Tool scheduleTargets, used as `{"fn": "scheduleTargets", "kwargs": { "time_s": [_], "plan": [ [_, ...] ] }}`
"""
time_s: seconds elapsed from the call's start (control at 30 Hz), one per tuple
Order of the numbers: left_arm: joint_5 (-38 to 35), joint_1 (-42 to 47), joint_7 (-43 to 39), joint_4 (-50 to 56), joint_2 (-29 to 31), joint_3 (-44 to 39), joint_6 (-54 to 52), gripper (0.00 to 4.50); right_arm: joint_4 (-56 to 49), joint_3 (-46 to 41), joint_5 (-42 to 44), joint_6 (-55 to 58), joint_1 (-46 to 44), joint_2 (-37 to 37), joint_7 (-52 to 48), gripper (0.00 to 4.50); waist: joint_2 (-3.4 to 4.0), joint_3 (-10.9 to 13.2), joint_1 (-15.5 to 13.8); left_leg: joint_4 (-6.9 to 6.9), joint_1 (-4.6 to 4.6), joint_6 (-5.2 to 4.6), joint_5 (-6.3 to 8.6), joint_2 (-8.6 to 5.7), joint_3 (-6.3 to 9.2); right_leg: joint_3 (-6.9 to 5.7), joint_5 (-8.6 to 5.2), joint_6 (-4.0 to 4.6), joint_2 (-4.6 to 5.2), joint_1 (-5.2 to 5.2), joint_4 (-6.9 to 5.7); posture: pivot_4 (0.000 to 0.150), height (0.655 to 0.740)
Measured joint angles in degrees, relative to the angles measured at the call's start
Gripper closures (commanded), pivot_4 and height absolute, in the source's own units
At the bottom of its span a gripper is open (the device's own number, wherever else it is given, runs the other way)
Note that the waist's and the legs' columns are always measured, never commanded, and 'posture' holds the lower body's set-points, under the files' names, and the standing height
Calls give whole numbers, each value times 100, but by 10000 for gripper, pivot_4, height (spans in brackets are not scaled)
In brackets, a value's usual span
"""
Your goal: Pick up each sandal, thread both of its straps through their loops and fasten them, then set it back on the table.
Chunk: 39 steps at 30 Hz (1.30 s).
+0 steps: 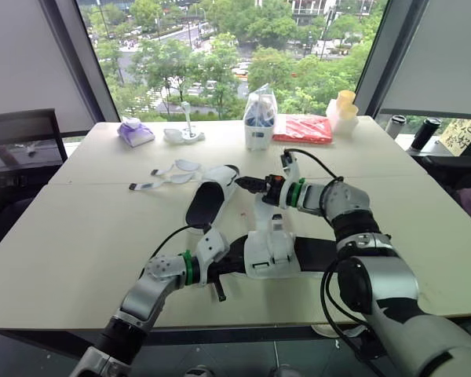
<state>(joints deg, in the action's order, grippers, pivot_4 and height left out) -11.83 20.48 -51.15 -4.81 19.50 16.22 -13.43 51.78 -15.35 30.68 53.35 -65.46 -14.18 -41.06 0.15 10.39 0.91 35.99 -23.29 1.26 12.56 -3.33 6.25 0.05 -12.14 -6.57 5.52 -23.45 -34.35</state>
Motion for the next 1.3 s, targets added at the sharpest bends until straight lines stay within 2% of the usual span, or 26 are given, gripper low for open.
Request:
{"fn": "scheduleTargets", "kwargs": {
  "time_s": [0.23,0.37,0.63,0.97,1.13,1.3],
  "plan": [
    [-1,11,-2,-23,-8,-2,-1,45000,840,-699,230,127,-374,-85,324,18341,0,0,1,1,0,0,0,0,-1,0,2,3,0,0,0,1500,7400],
    [-2,9,-1,-19,-20,-6,-1,45000,1044,-780,221,147,-468,-228,215,18341,0,0,-6,1,-1,0,0,-1,-3,0,2,2,0,1,2,1500,7400],
    [-2,-1,10,-28,-23,-24,-6,45000,854,-275,-21,149,-467,-312,-509,16845,0,0,10,4,1,0,-1,-1,-2,0,2,2,-1,1,-5,1500,7400],
    [-3,3,10,-39,-34,-27,-5,45000,420,-46,-10,770,-293,-289,-959,16844,1,-1,1,4,1,0,0,-1,-1,0,2,2,0,1,-4,1500,7400],
    [-3,6,10,-48,-41,-27,-5,45000,333,139,-134,498,-171,-282,-972,16794,1,-1,2,5,2,0,0,-1,-2,0,2,2,0,1,-5,1500,7400],
    [-4,4,10,-47,-45,-27,-9,45000,-117,526,-440,-290,82,-194,-1060,16786,1,-1,3,5,2,1,-1,-2,-3,0,2,0,0,1,-6,1500,7400]
  ]
}}
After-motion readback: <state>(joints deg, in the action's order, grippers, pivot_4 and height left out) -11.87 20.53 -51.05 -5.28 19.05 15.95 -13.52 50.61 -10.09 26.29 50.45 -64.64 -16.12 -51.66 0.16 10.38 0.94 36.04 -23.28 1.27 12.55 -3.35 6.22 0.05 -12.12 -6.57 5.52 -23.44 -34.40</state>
